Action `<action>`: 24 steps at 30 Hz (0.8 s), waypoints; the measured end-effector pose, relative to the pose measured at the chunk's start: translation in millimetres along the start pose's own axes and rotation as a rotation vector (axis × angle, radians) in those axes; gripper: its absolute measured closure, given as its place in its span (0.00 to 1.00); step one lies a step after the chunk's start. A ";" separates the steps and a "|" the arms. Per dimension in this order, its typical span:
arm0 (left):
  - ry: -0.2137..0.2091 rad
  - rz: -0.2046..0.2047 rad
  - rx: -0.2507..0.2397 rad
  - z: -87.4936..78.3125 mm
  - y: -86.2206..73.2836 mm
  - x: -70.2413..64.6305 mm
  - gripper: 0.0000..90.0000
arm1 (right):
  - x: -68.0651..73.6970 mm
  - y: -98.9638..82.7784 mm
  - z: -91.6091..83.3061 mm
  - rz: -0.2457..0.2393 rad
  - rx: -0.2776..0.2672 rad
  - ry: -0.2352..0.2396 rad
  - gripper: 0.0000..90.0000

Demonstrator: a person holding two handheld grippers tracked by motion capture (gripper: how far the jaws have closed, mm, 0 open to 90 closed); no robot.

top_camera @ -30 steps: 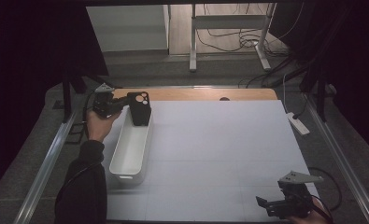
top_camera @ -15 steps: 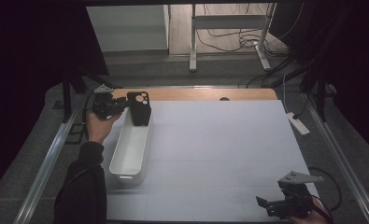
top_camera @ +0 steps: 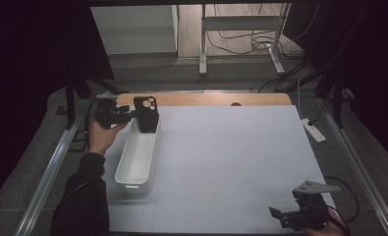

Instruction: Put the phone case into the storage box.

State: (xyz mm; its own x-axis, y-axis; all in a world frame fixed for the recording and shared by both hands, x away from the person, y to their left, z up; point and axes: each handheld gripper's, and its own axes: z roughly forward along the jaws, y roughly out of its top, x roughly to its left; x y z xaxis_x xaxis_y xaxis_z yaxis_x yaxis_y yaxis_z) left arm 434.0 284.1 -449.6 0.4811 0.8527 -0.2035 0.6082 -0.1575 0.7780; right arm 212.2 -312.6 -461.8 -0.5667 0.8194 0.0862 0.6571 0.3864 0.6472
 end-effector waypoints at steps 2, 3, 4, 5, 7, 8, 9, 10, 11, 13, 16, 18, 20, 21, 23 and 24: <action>-0.005 -0.001 0.003 -0.8 -1.3 -1.3 0.41 | 0.4 -0.1 -0.2 -0.002 -0.002 -0.004 0.00; -0.007 0.000 0.005 -1.3 -1.8 -1.8 0.39 | 0.4 -0.1 -0.4 -0.004 -0.002 -0.004 0.00; -0.010 -0.004 0.009 -1.8 -2.3 -2.4 0.37 | 0.7 -0.1 -0.6 -0.006 -0.004 -0.003 0.00; -0.013 -0.006 0.013 -2.2 -2.6 -2.9 0.33 | 1.1 -0.2 -0.8 -0.009 -0.007 -0.006 0.00; -0.016 -0.005 0.016 -3.9 -3.5 -4.2 0.28 | 1.4 -0.2 -0.8 -0.011 -0.009 -0.009 0.00; -0.016 -0.005 0.016 -3.9 -3.5 -4.2 0.24 | 1.4 -0.2 -0.8 -0.011 -0.009 -0.009 0.00; -0.021 -0.009 0.016 -5.3 -4.0 -4.8 0.22 | 1.2 -0.3 -0.8 -0.008 -0.009 -0.011 0.00; -0.024 -0.009 0.016 -6.1 -4.4 -5.1 0.22 | 1.2 -0.3 -0.8 -0.008 -0.009 -0.011 0.00; -0.033 -0.008 0.017 -8.4 -5.4 -5.8 0.21 | 1.2 -0.3 -1.0 -0.007 -0.011 -0.010 0.00; -0.036 -0.001 0.025 -11.0 -7.1 -7.1 0.18 | 1.6 -0.5 -1.2 -0.009 -0.016 -0.010 0.00; -0.037 0.005 0.036 -13.6 -9.3 -9.6 0.13 | 1.9 -0.5 -1.5 -0.015 -0.017 -0.010 0.00; -0.044 0.005 0.036 -14.5 -10.4 -10.6 0.09 | 2.1 -0.5 -1.5 -0.016 -0.017 -0.011 0.00; -0.054 0.001 0.036 -16.4 -12.1 -12.6 0.08 | 2.4 -0.5 -1.6 -0.016 -0.018 -0.013 0.00; -0.054 0.005 0.038 -17.2 -12.9 -13.9 0.06 | 2.5 -0.6 -1.7 -0.016 -0.019 -0.014 0.00; -0.055 0.006 0.037 -18.1 -13.6 -15.8 0.04 | 2.4 -0.6 -1.7 -0.016 -0.020 -0.015 0.00; -0.061 0.009 0.033 -19.0 -14.5 -17.4 0.04 | 2.4 -0.6 -1.8 -0.015 -0.020 -0.016 0.00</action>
State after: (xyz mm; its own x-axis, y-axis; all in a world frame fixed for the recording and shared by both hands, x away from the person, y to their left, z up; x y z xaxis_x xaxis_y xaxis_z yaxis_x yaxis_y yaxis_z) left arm 404.8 281.0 -446.0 0.5236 0.8195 -0.2329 0.6237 -0.1826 0.7600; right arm 209.5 -311.7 -460.6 -0.5683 0.8203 0.0648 0.6386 0.3900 0.6634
